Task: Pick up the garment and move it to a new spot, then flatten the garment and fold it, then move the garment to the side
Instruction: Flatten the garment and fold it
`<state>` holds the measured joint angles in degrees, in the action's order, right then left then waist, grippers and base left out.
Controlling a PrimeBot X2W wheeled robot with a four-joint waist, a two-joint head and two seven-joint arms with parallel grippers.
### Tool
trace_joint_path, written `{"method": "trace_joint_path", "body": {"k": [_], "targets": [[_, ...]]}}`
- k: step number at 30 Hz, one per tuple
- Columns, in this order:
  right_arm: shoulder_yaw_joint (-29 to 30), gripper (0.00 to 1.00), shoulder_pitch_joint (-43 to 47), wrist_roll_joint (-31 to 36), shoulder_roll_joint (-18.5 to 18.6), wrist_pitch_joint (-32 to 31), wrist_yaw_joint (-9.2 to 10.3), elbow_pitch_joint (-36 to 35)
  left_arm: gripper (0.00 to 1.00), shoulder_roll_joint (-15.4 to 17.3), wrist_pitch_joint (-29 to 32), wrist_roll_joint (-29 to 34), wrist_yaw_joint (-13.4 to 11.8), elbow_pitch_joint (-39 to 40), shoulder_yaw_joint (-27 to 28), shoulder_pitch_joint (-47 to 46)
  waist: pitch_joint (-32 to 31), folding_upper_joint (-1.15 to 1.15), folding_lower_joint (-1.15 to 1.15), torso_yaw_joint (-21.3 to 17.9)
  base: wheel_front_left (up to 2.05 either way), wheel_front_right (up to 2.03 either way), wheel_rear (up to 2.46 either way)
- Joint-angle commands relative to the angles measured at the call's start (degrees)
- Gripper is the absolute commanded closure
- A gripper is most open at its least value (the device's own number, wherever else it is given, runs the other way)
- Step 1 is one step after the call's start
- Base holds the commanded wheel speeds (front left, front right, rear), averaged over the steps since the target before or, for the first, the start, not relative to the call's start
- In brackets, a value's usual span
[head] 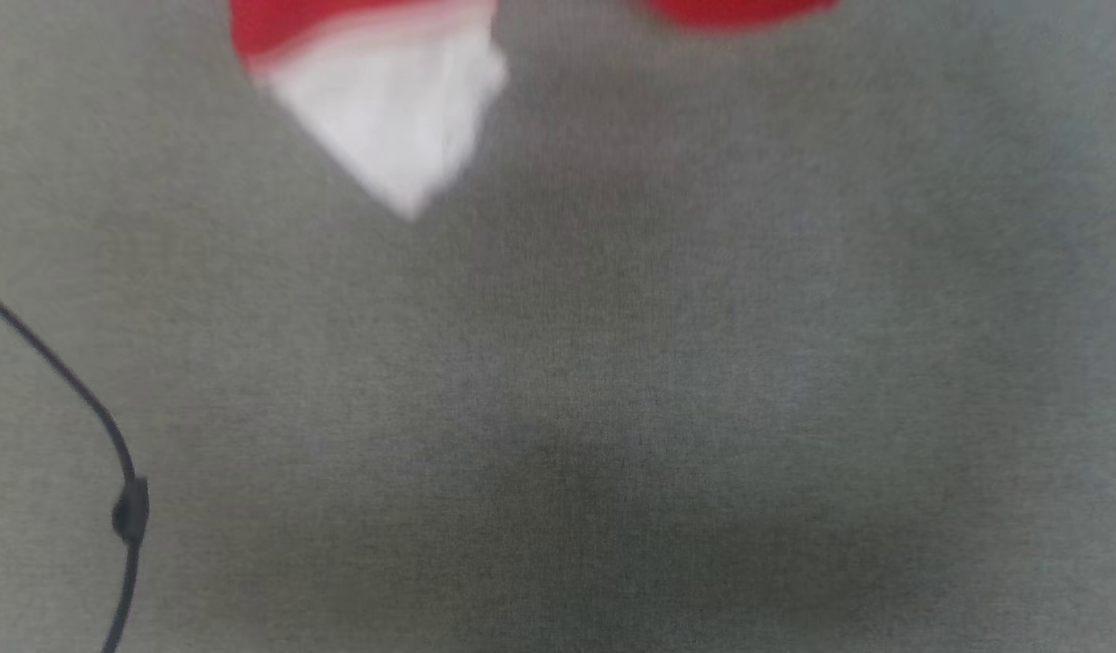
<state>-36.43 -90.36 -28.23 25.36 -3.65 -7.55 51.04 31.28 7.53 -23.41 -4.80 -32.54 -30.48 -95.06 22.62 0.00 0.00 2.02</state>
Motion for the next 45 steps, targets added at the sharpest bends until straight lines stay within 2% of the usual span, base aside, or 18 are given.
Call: {"method": "trace_joint_path", "body": {"k": [1, 4, 6, 8, 11, 17, 20, 25, 30, 33, 36, 45], "targets": [[2.07, 1.00, -2.66, 3.28, -0.48, 4.20, 0.13, 2.59, 1.00, -0.39, -3.33, 1.80, -1.10, -1.85, 0.54, -3.52, 5.58, 0.00, 0.00, -0.21, 0.00, 0.00, 0.00], [6.42, 1.00, -6.42, 10.13, -1.51, 12.22, 0.13, 6.92, 1.00, -1.65, -10.85, 3.97, -2.61, -4.44, 0.92, -8.63, 8.50, 0.00, 0.00, 0.30, 0.00, 0.00, 0.00], [8.57, 1.00, -7.44, 14.13, -2.47, 15.12, 0.13, 9.77, 1.00, -2.64, -15.72, 4.61, -2.75, -6.07, 0.98, -10.28, 9.83, 0.00, 0.00, 0.84, 0.00, 0.00, 0.00], [9.99, 1.00, -7.76, 17.52, -3.51, 16.54, 0.13, 11.55, 1.00, -3.69, -18.66, 4.19, -1.87, -8.25, 0.70, -10.07, 10.68, 0.00, 0.00, 1.50, 0.00, 0.00, 0.00], [10.22, 1.00, -5.31, 20.32, -5.08, 16.63, 0.13, 14.68, 1.00, -5.13, -19.92, 3.12, 0.33, -11.05, -0.29, -7.38, 10.70, 0.00, 0.00, 2.50, 0.00, 0.00, 0.00], [7.18, 1.00, 1.99, 19.28, -7.87, 14.02, 0.13, 18.99, 1.00, -7.58, -13.63, -1.64, 8.01, -16.46, -3.00, 2.90, 8.01, 0.00, 0.00, 3.75, 0.00, 0.00, 0.00], [4.19, 1.00, 6.49, 16.34, -8.89, 12.37, 0.13, 18.85, 1.00, -7.59, -8.48, -4.93, 10.56, -17.13, -4.10, 9.41, 5.74, 0.00, 0.00, 4.05, 0.00, 0.00, 0.00], [-1.73, 1.00, 14.98, 8.98, -7.63, 8.53, 0.13, 14.95, 1.00, -6.38, 0.19, -11.11, 11.96, -13.10, -5.84, 20.78, 1.54, 0.00, 0.00, 4.50, 0.00, 0.00, 0.00], [-8.24, 1.00, 23.50, -0.95, -2.31, 4.25, 0.13, 5.30, 1.00, -2.41, 6.84, -16.73, 12.13, -3.17, -7.03, 33.20, -2.19, 0.00, 0.00, 5.10, 0.00, 0.00, 0.00], [-11.78, 1.00, 28.85, -7.82, 1.49, 0.82, 0.12, -2.42, 1.00, 0.55, 10.63, -19.62, 10.02, 3.96, -6.62, 41.23, -4.16, 0.00, 0.00, 5.06, 0.00, 0.00, 0.00], [-14.28, 1.00, 33.05, -13.07, 6.64, -1.79, 0.13, -9.35, 1.00, 3.64, 13.47, -22.34, 6.41, 12.62, -5.94, 49.78, -5.67, 0.00, 0.00, 5.12, 0.00, 0.00, 0.00], [-17.91, 1.00, 45.09, -22.51, 17.54, -6.27, 0.12, -24.70, 1.00, 12.63, 18.11, -27.83, -8.57, 40.22, -4.64, 75.05, -8.65, 0.00, 0.00, 5.36, 0.00, 0.00, 0.00]]}}
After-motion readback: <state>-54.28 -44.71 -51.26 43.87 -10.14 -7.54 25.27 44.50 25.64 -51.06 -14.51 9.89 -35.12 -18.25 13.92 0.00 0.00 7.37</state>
